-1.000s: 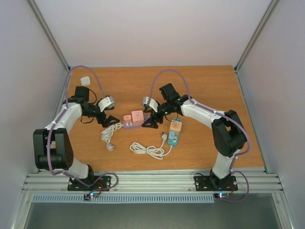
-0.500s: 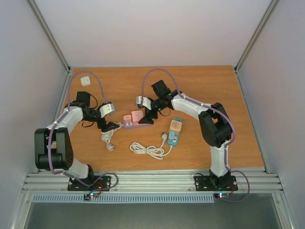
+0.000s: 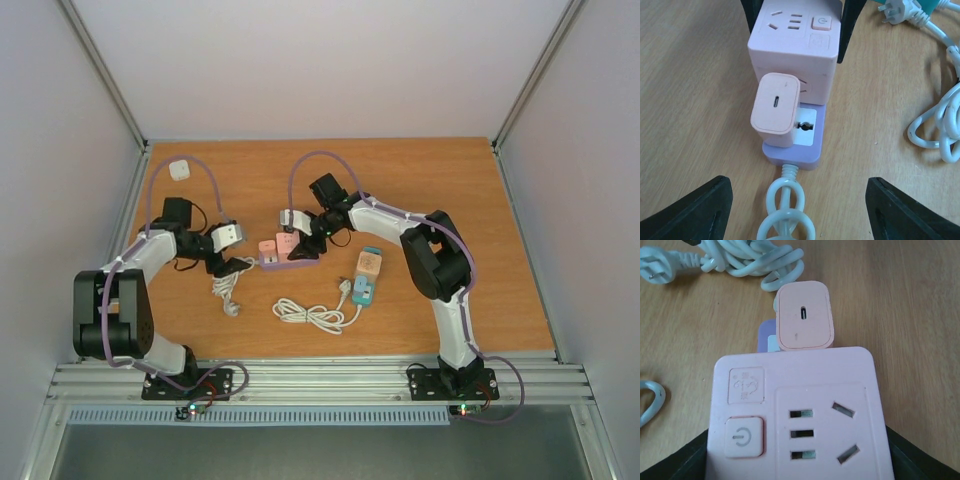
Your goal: Pull the plug off the socket
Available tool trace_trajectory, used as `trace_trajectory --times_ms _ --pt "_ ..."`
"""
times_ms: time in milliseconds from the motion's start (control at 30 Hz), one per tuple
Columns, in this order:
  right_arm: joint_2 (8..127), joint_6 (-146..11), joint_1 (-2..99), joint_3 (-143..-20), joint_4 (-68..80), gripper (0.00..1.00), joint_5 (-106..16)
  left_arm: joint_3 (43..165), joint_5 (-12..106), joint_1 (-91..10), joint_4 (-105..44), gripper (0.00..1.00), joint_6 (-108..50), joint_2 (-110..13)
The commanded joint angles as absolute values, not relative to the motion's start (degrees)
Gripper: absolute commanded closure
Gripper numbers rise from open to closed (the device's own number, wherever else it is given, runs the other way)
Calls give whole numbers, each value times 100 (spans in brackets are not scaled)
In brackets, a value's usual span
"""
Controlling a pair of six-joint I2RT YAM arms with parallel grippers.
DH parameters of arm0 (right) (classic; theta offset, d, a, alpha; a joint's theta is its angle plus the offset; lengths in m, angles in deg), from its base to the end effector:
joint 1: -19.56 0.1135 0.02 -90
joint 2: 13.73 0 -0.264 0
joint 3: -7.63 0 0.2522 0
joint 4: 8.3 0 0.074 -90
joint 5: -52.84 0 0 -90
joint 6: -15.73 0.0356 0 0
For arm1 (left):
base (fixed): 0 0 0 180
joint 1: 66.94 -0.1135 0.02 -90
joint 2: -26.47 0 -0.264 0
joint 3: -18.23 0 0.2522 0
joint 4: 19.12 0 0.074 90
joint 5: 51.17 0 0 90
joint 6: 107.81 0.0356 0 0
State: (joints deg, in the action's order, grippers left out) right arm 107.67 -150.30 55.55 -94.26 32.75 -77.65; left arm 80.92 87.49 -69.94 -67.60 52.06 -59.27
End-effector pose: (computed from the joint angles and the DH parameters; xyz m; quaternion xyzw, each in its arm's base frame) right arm 0.3464 0.2802 0.1666 -0.8015 0.4344 0.2328 0.3386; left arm 0.2644 -0.0129 0.1855 0.5507 0.7141 -0.2403 0.3592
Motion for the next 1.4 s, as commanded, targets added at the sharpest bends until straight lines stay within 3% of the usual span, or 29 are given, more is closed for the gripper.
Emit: trace_trajectory --times_ms 0,167,400,600,1000,1367 --pt "10702 -15057 5594 -9340 3105 40 -7885 7916 8816 -6861 -6323 27 5548 -5772" --pt "10460 -14916 5687 -8928 2727 53 -8020 7662 8484 -6412 -5832 33 5561 -5710" --pt "10274 -14848 5839 -8497 2466 61 -8031 7580 8442 -6263 -5364 36 5421 -5672" --pt "10282 -14758 5841 -8333 2335 64 -8057 7548 8364 -6263 -5218 37 5424 -5684" --pt "10350 -14761 5840 -8262 2312 68 -7883 7649 8483 -6044 -5210 51 5213 -6080" --pt "10449 -14818 5845 -8277 2382 73 -7754 7908 8608 -6035 -5489 75 5185 -6160"
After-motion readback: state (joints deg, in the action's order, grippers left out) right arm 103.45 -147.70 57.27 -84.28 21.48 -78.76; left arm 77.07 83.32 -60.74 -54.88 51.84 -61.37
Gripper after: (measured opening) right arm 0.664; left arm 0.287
